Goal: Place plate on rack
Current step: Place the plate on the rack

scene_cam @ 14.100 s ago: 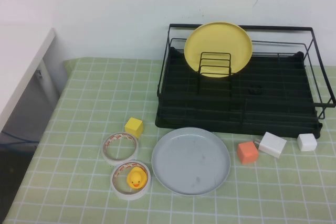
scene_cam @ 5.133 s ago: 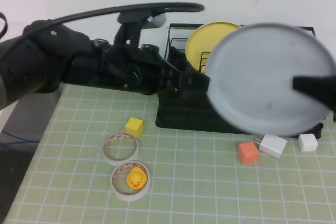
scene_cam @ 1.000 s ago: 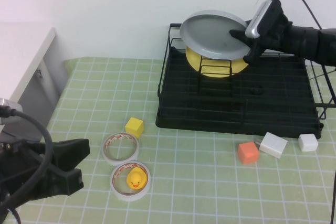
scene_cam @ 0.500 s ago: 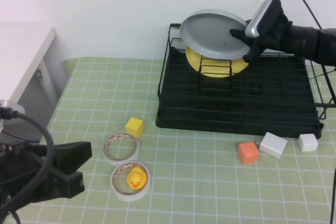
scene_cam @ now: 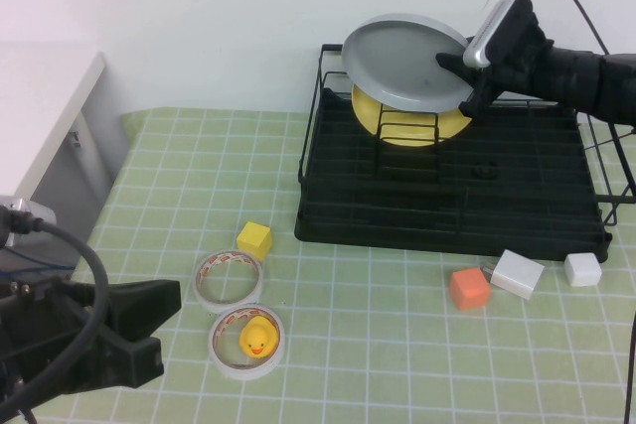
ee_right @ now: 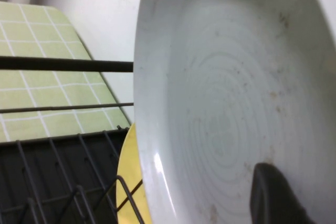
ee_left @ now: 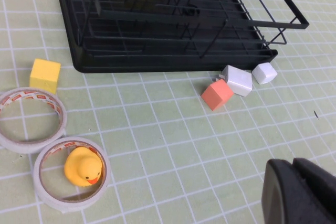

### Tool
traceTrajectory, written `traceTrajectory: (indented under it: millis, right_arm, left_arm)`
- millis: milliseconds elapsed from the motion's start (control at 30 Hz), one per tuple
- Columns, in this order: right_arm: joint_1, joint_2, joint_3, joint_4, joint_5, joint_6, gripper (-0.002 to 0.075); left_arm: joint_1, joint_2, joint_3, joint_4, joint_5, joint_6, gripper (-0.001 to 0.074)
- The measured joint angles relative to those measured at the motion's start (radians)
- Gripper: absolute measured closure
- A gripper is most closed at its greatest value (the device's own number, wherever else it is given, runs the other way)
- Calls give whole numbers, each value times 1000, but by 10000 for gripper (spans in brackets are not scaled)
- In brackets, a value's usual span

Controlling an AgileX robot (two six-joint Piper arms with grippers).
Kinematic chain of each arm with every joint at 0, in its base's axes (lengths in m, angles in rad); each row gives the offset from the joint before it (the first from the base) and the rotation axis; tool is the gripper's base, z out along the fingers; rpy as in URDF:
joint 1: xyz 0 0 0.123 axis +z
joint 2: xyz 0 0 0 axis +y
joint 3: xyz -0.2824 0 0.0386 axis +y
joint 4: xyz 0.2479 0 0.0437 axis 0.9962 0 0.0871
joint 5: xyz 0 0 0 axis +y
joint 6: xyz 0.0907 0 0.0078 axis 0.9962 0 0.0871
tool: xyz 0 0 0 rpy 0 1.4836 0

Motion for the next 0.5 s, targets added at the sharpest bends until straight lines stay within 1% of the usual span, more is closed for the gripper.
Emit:
traceTrajectory:
  millis: [167,333,500]
  right_arm:
    - [0,0,0,2,-4,29,580]
    - [0,2,0,-13,-45,123,511]
    - [0,4,0,-97,-38,220,488]
  left_arm:
    - [0,0,0,2,0,0,736]
    - [0,0,0,2,2,0,736]
    - [0,0,0,2,8,2,736]
